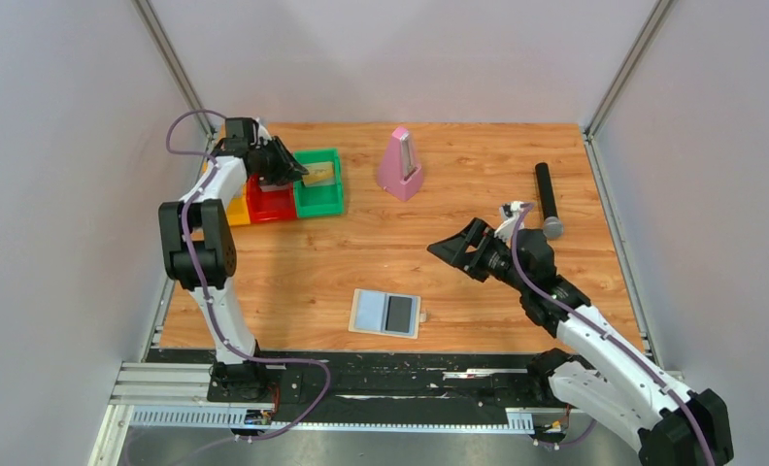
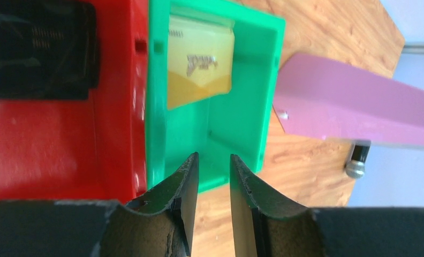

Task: Take the credit cards out of the card holder
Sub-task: Place the credit card in the storage box, then remove the credit card from the card holder.

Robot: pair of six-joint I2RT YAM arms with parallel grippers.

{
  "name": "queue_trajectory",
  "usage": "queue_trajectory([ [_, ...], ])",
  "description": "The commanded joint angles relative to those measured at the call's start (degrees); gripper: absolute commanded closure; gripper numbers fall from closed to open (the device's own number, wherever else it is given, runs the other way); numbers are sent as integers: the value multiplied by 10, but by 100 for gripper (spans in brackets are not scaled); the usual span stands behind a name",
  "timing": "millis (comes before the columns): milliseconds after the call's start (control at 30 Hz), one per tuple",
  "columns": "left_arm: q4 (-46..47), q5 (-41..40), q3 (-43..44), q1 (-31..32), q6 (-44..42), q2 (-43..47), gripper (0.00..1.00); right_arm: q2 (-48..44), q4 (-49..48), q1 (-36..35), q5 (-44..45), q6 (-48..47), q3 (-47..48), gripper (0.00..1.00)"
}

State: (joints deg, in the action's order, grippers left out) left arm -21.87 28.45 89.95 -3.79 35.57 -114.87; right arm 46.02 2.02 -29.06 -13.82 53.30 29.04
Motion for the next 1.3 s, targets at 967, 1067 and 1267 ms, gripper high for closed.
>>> queue_trajectory([
  [967, 44, 163, -495, 250, -28, 415, 68, 291, 67, -184, 9, 54, 103, 60],
  [1067, 60, 163, -504, 259, -19, 414, 68, 307, 67, -185, 13, 57, 99, 61],
  [1267, 118, 161, -541, 276, 18, 406, 68, 332, 64, -186, 23, 59, 90, 64],
])
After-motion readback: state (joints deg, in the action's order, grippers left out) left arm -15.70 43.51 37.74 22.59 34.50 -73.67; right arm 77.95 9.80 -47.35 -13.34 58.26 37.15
